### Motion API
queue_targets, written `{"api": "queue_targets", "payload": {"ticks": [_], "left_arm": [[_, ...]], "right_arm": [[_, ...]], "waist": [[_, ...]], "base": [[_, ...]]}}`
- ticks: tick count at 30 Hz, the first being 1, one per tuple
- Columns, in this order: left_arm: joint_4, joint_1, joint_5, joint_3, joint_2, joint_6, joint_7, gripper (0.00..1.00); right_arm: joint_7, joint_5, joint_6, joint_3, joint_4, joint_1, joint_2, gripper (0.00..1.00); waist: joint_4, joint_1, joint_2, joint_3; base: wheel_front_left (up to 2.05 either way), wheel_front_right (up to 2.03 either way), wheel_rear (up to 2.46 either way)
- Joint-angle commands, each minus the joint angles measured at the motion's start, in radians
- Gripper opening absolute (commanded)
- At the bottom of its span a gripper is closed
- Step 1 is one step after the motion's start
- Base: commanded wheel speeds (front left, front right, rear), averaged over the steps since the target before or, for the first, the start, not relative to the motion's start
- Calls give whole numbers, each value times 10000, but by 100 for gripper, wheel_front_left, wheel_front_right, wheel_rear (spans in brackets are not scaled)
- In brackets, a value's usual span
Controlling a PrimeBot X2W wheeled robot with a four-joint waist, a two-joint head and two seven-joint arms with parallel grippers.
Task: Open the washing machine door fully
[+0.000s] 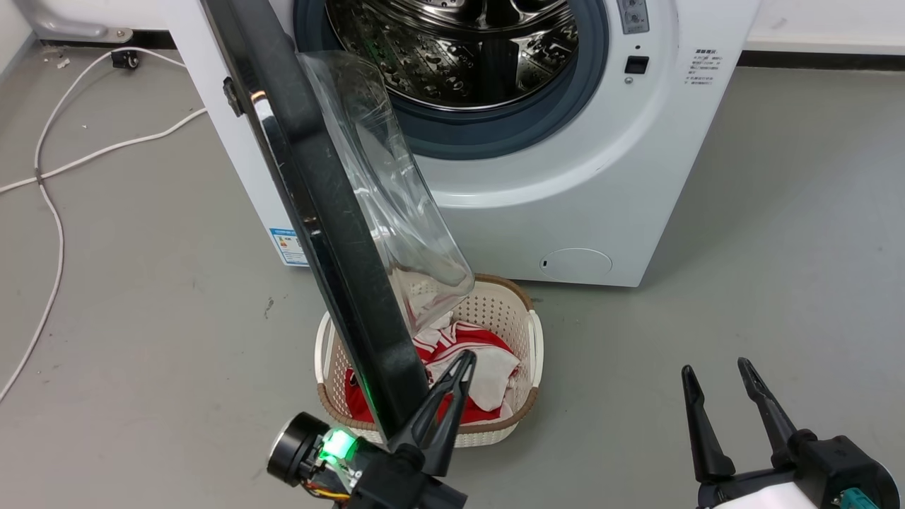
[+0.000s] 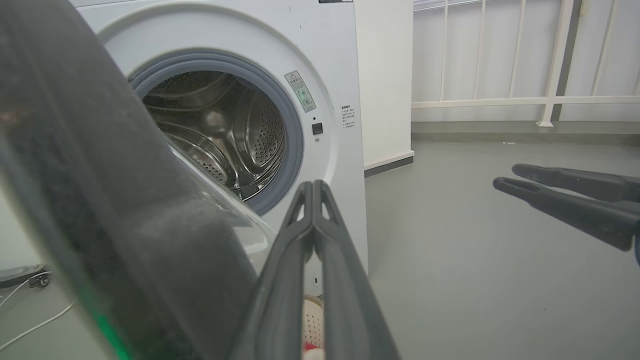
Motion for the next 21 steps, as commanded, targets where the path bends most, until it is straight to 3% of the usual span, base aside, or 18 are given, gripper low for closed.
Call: {"api": "queue_targets", "payload": {"ticks": [1,12,21], "left_arm": [[126,130,-13,106,-19,-3,-23,0],[296,379,99,702,2,-45,-14,0],[104,863,175,1133,141,80,6,0]], "right_arm": [[-18,41,-7,-4,12,-136,28,100],[-18,166,-7,23,102,-53,28,100],[-18,254,-7,73,170,196,26,100]], "waist": [[-9,-1,0,16],[159,-1,0,-9],[793,-1,0,-88]], "base": [[0,0,0],[0,0,0],[0,0,0]]}}
